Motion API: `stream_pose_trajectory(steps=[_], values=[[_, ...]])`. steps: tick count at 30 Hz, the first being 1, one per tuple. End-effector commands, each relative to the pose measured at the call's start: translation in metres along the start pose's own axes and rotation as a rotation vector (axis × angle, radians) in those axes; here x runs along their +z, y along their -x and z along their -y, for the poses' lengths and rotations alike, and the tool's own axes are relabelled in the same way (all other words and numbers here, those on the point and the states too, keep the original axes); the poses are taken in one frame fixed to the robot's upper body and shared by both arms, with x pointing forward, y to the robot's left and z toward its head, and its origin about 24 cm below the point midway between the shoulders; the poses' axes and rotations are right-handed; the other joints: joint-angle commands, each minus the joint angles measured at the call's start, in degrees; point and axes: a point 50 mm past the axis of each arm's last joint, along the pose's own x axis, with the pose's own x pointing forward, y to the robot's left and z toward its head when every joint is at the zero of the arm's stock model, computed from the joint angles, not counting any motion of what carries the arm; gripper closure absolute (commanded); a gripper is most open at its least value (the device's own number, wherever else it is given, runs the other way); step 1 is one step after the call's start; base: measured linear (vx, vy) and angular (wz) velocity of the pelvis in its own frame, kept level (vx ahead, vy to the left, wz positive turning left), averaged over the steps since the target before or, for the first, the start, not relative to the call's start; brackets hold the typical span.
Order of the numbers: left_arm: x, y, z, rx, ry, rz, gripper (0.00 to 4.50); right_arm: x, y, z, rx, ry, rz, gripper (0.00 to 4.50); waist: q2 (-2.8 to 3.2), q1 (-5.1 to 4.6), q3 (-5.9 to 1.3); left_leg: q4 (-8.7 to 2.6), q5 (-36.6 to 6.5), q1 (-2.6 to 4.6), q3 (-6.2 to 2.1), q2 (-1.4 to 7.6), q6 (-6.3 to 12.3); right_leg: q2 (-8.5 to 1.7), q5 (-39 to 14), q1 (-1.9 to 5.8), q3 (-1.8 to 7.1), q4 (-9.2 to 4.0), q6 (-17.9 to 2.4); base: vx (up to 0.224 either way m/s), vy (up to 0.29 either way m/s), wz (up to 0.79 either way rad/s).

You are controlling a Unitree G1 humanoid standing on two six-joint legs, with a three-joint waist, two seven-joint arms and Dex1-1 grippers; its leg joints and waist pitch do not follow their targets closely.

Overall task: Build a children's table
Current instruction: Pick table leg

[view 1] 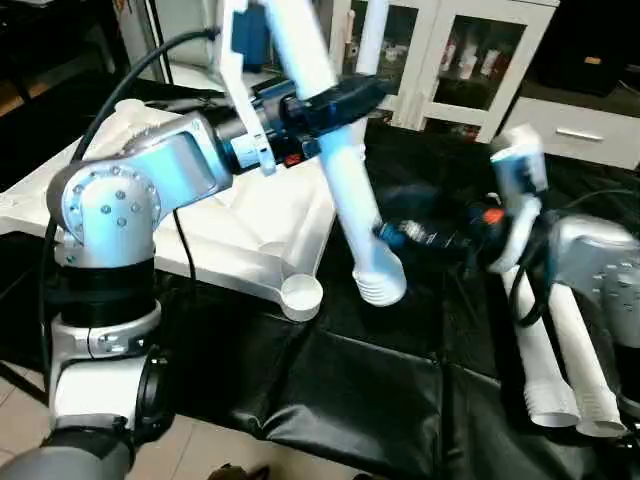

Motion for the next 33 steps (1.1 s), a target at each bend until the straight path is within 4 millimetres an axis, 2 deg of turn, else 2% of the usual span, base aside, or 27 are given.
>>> stream_pose_trajectory(steps=[1,2,3,7,11,18,19,21,27,33], values=[[0.006,-0.003,0.010,-0.067,-0.036,-0.007,2.84,0.000,-0.002,0.000,0.014,0.005,-0.046,0.00,0.17,0.37,-4.29,-3.41,-7.49,0.00,1.14,-0.77,0.14,-2.54,-12.15,3.67,1.43,-3.65,-11.25,0.000,0.000,0.00],[0.006,-0.004,0.012,-0.094,-0.040,-0.010,2.84,0.000,-0.005,0.000,0.024,0.009,-0.065,0.00,0.18,0.43,-4.27,-3.46,-7.39,0.03,1.15,-0.70,0.09,-2.53,-11.85,3.62,1.45,-3.60,-11.24,0.000,0.000,0.00],[0.006,-0.005,0.016,-0.126,-0.046,-0.018,2.84,0.000,-0.010,0.000,0.035,0.011,-0.084,0.00,-0.15,0.51,-4.31,-3.48,-7.12,-0.01,1.15,-0.74,-0.10,-2.52,-11.51,3.66,1.40,-3.52,-11.31,0.000,0.000,0.00],[0.005,-0.004,0.024,-0.201,-0.062,-0.033,2.84,0.001,-0.014,0.002,0.041,0.024,-0.114,0.00,0.00,0.63,-4.29,-3.51,-7.41,0.07,1.16,-0.65,-0.60,-2.57,-11.43,3.55,1.43,-3.35,-11.49,0.000,0.000,0.00],[0.004,-0.002,0.033,-0.293,-0.080,-0.046,2.84,0.002,-0.014,0.003,0.057,0.018,-0.122,0.00,-0.14,0.68,-4.28,-3.54,-7.42,-0.10,1.15,-0.71,-0.43,-2.61,-11.23,3.70,1.44,-3.34,-11.21,0.000,0.000,0.00],[0.002,0.002,0.037,-0.342,-0.099,-0.074,2.84,0.002,-0.014,0.001,0.095,0.013,-0.149,0.00,-0.18,0.46,-4.14,-3.57,-8.26,-0.04,1.14,-0.64,-0.74,-2.57,-13.11,3.60,1.46,-3.49,-10.67,0.000,0.000,0.00],[0.002,0.003,0.037,-0.345,-0.103,-0.079,2.84,0.001,-0.015,0.000,0.108,0.012,-0.153,0.00,0.01,0.53,-4.12,-3.54,-8.42,0.01,1.16,-0.67,-0.74,-2.58,-13.57,3.51,1.50,-3.55,-10.52,0.000,0.000,0.00],[0.001,0.003,0.037,-0.347,-0.106,-0.082,2.84,0.000,-0.015,0.000,0.113,0.011,-0.153,0.27,-0.17,0.54,-4.21,-3.56,-8.14,-0.05,1.13,-0.68,-0.78,-2.54,-13.34,3.57,1.46,-3.47,-10.39,0.000,0.000,0.00],[0.000,0.004,0.035,-0.343,-0.113,-0.089,2.84,-0.002,-0.017,-0.002,0.139,-0.001,-0.148,0.88,-0.11,0.55,-4.31,-3.51,-7.46,-0.08,1.12,-0.66,-0.67,-2.53,-11.34,3.63,1.45,-3.24,-11.11,0.000,0.000,0.00],[0.000,0.004,0.034,-0.343,-0.118,-0.090,2.84,-0.003,-0.017,-0.004,0.173,-0.011,-0.149,1.29,-0.14,0.62,-4.31,-3.48,-7.66,-0.09,1.14,-0.68,-0.67,-2.58,-11.81,3.68,1.46,-3.27,-11.15,0.000,0.000,0.00]])
